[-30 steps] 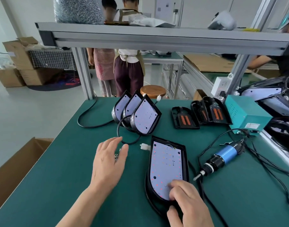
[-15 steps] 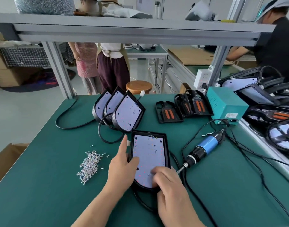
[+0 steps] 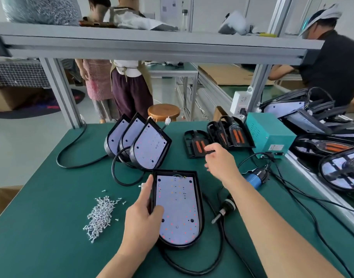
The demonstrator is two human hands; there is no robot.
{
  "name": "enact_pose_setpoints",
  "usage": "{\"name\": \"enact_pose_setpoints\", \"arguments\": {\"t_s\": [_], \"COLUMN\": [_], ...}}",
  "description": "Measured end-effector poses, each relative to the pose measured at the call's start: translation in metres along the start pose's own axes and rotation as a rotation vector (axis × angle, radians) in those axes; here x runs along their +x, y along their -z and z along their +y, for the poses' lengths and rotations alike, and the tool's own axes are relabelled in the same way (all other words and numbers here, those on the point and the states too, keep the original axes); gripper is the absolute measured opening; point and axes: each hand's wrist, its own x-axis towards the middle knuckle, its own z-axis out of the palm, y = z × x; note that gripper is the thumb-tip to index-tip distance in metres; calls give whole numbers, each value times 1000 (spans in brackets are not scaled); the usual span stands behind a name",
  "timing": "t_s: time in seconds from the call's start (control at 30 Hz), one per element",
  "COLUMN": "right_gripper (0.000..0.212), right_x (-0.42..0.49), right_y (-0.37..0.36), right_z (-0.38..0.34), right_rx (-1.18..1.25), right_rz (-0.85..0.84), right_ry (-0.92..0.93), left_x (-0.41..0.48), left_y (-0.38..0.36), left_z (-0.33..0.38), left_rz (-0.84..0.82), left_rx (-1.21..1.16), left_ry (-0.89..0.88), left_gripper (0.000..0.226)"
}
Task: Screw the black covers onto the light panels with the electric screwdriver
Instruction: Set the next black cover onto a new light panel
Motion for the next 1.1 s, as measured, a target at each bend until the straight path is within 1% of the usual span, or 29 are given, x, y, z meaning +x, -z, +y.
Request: {"name": "enact_pose_setpoints", "arguments": {"t_s": [0.07, 0.17, 0.23, 0.3, 0.33, 0.4, 0.43, 0.53, 0.57, 0.6, 0.67, 0.73, 0.77, 0.8, 0.83, 0.9, 1.0, 1.03, 1.1], "right_gripper": [31, 36, 51, 67, 73, 80, 78, 52, 46, 43, 40, 42, 48, 59, 70, 80, 76, 76, 77], "right_x": [40, 73, 82, 87, 89, 92, 92, 87, 82, 76, 63, 48, 37, 26, 15, -5, -23, -26, -30], "right_y": [-1, -11, -20, -29, -33, -34, -32, -25, -21, -15, 0, 16, 25, 32, 39, 46, 48, 48, 50], "right_z": [6, 11, 8, 1, -3, -12, -15, -19, -19, -19, -19, -21, -22, -24, -24, -23, -14, -10, -2], "right_rx": [-199, -308, -400, -548, -610, -644, -661, -737, -723, -668, -414, -134, -44, 7, 4, -149, -481, -579, -710], "right_rz": [42, 113, 142, 145, 130, 62, 15, -92, -109, -120, -152, -196, -227, -260, -285, -307, -335, -345, -343], "right_ry": [-47, -48, -47, -40, -49, -108, -130, -57, -36, -28, -7, 85, 156, 241, 338, 534, 787, 854, 957], "left_x": [0, 1, 1, 1, 1, 0, 0, 0, 0, 1, 2, 3, 4, 4, 3, 2, 5, 5, 7], "left_y": [0, -1, -1, -1, 0, -1, -1, -3, -3, -3, -4, -4, -4, -4, -4, -3, -3, -4, -5], "left_z": [0, -1, -2, -2, -2, -1, -1, -1, -1, 0, -1, -2, -2, -3, -3, -3, -2, -2, -6], "left_rz": [5, 22, 24, 20, 19, 22, 29, 49, 50, 51, 59, 58, 55, 55, 56, 59, 48, 42, 39], "left_rx": [-4, -2, -8, -26, -41, -75, -89, -139, -155, -167, -190, -199, -196, -191, -184, -173, -162, -177, -194], "left_ry": [-11, -25, -32, -34, -32, -34, -40, -44, -44, -45, -42, -30, -25, -21, -23, -34, -20, -15, -16], "left_gripper": [80, 80, 81, 79, 77, 71, 66, 54, 51, 49, 44, 41, 41, 41, 40, 39, 42, 40, 39]}}
